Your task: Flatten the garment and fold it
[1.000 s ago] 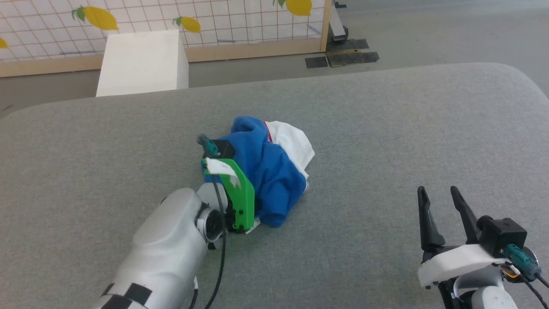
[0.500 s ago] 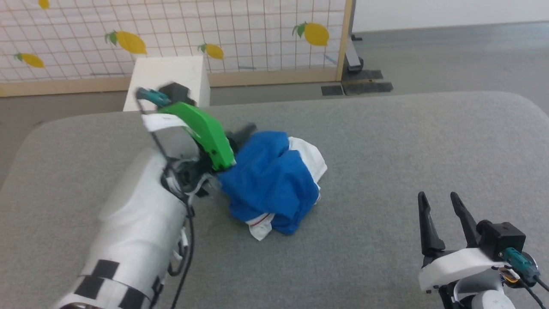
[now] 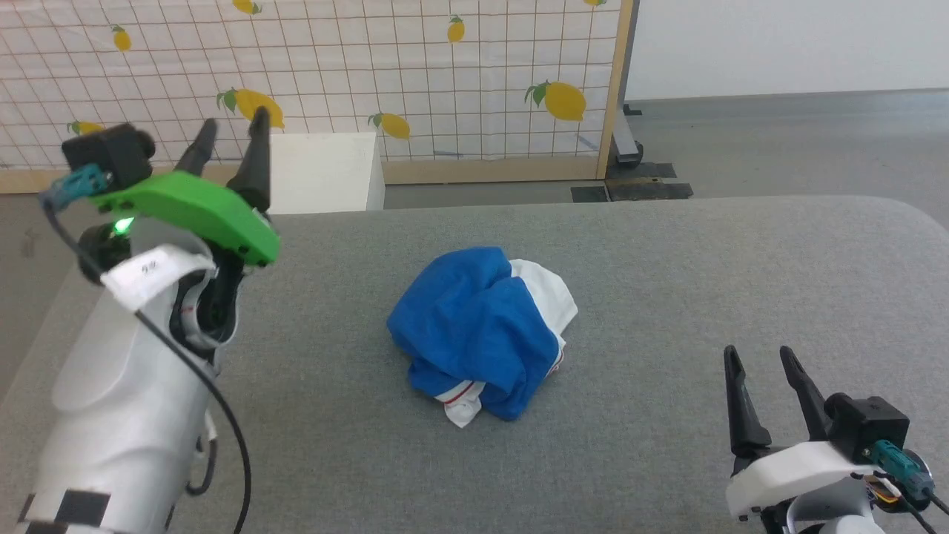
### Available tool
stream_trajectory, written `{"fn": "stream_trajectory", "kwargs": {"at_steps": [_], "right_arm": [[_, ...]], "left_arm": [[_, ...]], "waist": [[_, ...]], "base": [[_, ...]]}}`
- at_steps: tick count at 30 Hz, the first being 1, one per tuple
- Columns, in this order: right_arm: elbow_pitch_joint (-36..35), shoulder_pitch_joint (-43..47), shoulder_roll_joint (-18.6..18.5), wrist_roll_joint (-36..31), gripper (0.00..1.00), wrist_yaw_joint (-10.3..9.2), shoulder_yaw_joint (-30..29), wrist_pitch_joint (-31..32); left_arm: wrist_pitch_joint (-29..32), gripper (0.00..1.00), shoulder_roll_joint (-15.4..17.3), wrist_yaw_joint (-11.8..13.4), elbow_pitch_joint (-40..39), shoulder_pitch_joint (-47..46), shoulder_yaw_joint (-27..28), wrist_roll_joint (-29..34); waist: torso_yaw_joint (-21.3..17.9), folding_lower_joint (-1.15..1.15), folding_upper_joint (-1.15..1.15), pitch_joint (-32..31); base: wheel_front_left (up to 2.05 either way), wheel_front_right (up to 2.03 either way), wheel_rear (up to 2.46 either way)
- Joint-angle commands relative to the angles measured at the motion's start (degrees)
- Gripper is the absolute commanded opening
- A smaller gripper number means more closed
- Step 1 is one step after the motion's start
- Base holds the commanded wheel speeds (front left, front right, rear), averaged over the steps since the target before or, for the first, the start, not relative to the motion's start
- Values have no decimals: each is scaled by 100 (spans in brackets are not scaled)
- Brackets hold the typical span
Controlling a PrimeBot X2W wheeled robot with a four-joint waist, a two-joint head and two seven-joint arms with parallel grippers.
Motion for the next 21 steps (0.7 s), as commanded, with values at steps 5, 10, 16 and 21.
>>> {"fn": "stream_trajectory", "kwargs": {"at_steps": [5,10,16,21], "right_arm": [[-61,120,-8,54,100,26,-48,-28],[-78,137,-8,74,100,26,-76,-70],[-102,83,-8,66,100,26,-89,-125],[-111,39,-8,27,100,26,-53,-158]], "left_arm": [[-677,100,371,176,-419,685,-48,532],[-957,100,551,346,-813,1384,-30,764],[-1081,100,595,505,-1229,2182,118,835],[-1117,100,538,516,-1463,2722,270,879]], "waist": [[-5,0,0,-33],[-23,0,0,-8],[-15,0,0,168],[3,0,0,264]], "base": [[0,0,0],[0,0,0],[0,0,0],[0,0,0]]}}
